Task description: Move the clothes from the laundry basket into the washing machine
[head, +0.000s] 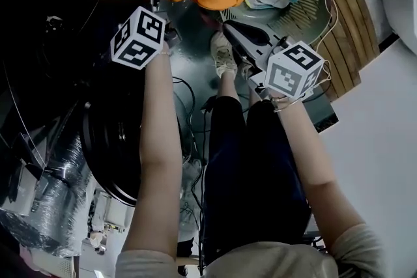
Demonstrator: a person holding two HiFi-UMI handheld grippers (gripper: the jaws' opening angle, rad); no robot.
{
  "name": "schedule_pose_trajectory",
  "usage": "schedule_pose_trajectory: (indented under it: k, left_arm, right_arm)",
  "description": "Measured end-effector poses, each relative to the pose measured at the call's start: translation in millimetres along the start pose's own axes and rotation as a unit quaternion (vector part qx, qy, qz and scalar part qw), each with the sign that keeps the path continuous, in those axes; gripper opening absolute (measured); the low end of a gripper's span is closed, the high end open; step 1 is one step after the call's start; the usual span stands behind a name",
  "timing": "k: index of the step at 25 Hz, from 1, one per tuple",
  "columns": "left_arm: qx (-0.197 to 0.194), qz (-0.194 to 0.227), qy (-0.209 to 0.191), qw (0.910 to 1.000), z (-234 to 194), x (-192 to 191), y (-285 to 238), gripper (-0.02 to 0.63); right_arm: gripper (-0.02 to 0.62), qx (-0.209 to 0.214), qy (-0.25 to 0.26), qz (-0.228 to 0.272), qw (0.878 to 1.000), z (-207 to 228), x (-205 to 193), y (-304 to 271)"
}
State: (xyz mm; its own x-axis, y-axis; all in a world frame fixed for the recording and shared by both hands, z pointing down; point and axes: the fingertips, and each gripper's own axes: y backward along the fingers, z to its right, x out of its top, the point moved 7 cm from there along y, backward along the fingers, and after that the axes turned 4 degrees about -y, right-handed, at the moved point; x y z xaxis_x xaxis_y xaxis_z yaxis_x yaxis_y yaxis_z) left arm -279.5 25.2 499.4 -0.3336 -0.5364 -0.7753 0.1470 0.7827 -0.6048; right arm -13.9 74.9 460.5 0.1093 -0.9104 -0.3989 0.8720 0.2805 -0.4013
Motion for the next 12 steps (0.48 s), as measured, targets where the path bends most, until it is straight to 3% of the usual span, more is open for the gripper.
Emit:
schedule_pose_trajectory:
  k: [3, 6, 8, 9, 12]
  left_arm:
    - [0.003, -0.038, -0.024, 0.9990, -5.4, -11.2, -39.8, 0.419]
    - [-0.007, -0.062, -0.077, 0.9951, -3.6, -2.2, -61.8, 0.401]
    - [-0.013, -0.066, -0.115, 0.9911, 0.3, 2.1, -62.3, 0.221]
    - [-0.011, -0.063, -0.132, 0.9891, 2.0, 4.9, -60.1, 0.168]
    - [0.021, -0.032, -0.156, 0.9870, -2.8, 26.9, -55.9, 0.104]
  right_arm:
    - [0.020, -0.006, 0.007, -0.002, 1.000, 3.9, -0.4, 2.1]
    - [0.020, -0.012, 0.011, 0.001, 1.000, 8.9, 2.7, -0.2]
    - [0.020, -0.010, 0.009, 0.003, 1.000, 9.6, 4.3, -4.2]
    - [0.020, -0.008, 0.009, 0.002, 1.000, 8.6, 5.4, -6.6]
    - [0.020, 0.004, 0.026, 0.001, 1.000, 3.1, 12.5, -13.9]
